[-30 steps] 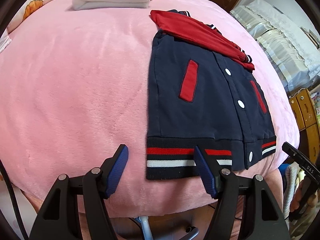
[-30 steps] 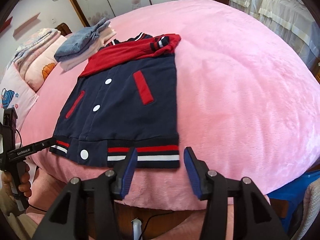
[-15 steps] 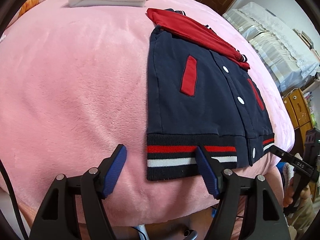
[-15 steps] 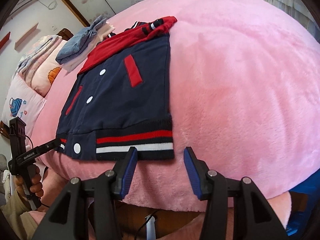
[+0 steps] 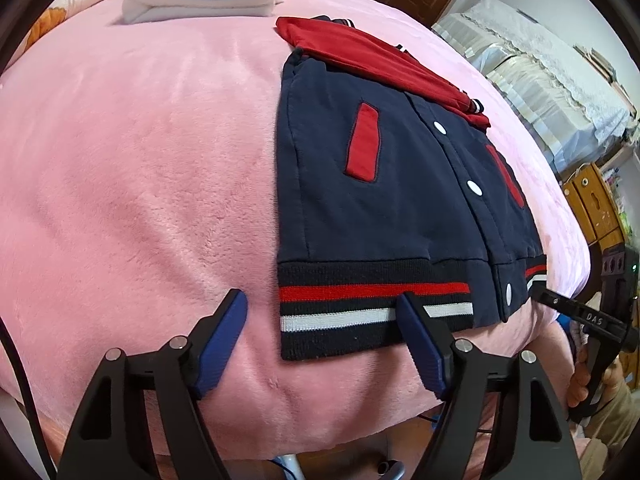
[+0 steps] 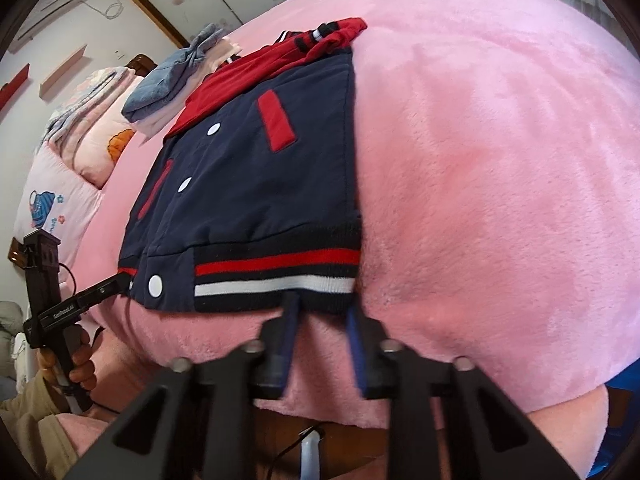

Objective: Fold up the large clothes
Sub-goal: 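Move both tools to the striped jacket hem and grasp it, then lift the hem with both tools and fold it toward the collar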

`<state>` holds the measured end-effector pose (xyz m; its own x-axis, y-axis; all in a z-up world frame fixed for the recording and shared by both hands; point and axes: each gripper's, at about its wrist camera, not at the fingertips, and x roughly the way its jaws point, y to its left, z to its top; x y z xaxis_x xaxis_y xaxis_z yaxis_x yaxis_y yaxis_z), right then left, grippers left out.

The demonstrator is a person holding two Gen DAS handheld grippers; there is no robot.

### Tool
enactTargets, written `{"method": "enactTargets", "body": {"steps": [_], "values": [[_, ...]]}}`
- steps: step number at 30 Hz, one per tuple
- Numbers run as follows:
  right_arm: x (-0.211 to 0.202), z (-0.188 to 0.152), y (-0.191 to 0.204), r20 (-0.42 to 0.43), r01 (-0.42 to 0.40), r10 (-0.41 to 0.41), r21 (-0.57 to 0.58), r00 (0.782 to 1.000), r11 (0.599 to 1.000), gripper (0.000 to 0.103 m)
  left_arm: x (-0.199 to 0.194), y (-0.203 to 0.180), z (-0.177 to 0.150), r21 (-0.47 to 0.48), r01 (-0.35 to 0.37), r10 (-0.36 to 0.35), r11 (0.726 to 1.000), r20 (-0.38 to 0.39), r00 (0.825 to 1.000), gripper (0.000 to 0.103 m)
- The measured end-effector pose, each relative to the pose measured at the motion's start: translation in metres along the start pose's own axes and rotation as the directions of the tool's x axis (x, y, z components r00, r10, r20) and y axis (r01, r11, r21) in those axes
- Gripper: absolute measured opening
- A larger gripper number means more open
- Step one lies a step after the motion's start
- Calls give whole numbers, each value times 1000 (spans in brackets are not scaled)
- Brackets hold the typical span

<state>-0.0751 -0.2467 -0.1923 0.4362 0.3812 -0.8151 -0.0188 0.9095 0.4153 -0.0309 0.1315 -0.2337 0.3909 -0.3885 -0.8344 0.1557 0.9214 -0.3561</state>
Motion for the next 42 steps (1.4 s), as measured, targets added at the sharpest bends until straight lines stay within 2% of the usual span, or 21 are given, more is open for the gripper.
{"method": "enactTargets", "body": {"steps": [1,3,8,11,15,20,21,25,27,28,31,34,38,42], "values": [[0,0,0,-1,-9,9,3,1000,1000,12,1,0,0,-7,8,-8,1000,-2,1000,69],[-1,0,0,1,-18,18,6,1000,1000,11,2,1,0,-23,40,-40,999,-18,999,50],[-5,2,2,8,-22,22,7,1000,1000,10,4,4,3,-78,96,-101,992,-69,992,19],[-11,4,4,17,-25,25,3,1000,1000,9,3,9,8,-150,135,-149,979,-88,985,12],[-30,10,12,53,-33,34,-18,998,999,8,-7,7,17,-207,175,-195,963,-83,977,10],[-55,32,28,110,-73,77,-47,991,996,7,-23,-1,42,-266,225,-243,937,-36,969,10],[-58,38,32,122,-77,83,-53,989,996,2,-25,-1,49,-286,231,-248,930,-23,968,10],[-75,76,37,206,-106,113,-44,972,993,0,-26,0,84,-354,267,-279,897,18,960,10],[-79,99,35,236,-112,119,-43,964,993,0,-21,-7,104,-338,274,-286,900,17,958,10],[-80,112,35,249,-87,99,-60,964,994,0,-19,-11,112,-327,275,-286,904,16,958,10],[-73,132,34,210,-59,76,-88,975,994,0,-16,-20,129,-305,287,-296,908,16,955,10],[-59,134,30,129,-38,53,-112,990,993,0,-15,-24,135,-297,294,-303,908,18,953,10],[-39,103,15,6,-45,46,-83,999,996,3,-15,-23,135,-306,293,-302,906,19,953,10],[-28,62,-4,-98,-105,107,25,989,994,3,-19,-19,126,-309,283,-292,908,17,956,10]]}}
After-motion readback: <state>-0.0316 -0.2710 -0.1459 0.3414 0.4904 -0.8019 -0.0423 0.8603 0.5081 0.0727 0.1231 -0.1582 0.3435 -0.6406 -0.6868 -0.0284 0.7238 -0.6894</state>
